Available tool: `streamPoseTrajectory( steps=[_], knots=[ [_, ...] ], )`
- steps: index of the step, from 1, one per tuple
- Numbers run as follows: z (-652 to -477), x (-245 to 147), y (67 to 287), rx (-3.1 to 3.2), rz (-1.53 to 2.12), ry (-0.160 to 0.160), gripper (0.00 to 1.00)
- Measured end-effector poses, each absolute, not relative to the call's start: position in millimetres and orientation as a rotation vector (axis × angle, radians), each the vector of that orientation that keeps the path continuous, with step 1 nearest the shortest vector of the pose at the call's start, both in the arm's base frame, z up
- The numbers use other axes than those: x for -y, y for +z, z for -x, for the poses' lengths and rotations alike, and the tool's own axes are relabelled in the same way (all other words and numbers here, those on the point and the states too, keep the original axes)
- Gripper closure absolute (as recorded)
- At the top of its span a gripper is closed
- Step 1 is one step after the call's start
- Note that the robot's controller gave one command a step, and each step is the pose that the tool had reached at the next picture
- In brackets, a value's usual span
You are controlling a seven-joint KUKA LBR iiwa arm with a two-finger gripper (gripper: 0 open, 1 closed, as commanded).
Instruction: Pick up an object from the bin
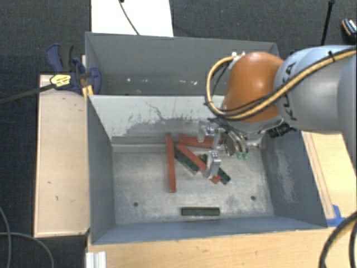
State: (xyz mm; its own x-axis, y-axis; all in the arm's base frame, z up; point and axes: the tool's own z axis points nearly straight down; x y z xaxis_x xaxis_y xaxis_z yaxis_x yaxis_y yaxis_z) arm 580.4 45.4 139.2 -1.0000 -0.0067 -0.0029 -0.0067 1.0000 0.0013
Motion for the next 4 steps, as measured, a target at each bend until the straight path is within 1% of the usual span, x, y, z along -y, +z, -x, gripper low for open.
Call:
streamPoseTrajectory(
  steps=[1,2,3,4],
  knots=[
    [-583.0,-67,69,-3.129,0.3,0.002,0.0],
    [-569.5,55,71,-3.133,0.247,-0.004,0.0],
    [-570.2,49,71,-3.132,0.256,0.001,1.0],
    [-550.0,100,82,-3.056,0.749,0.0,1.0]
  ],
)
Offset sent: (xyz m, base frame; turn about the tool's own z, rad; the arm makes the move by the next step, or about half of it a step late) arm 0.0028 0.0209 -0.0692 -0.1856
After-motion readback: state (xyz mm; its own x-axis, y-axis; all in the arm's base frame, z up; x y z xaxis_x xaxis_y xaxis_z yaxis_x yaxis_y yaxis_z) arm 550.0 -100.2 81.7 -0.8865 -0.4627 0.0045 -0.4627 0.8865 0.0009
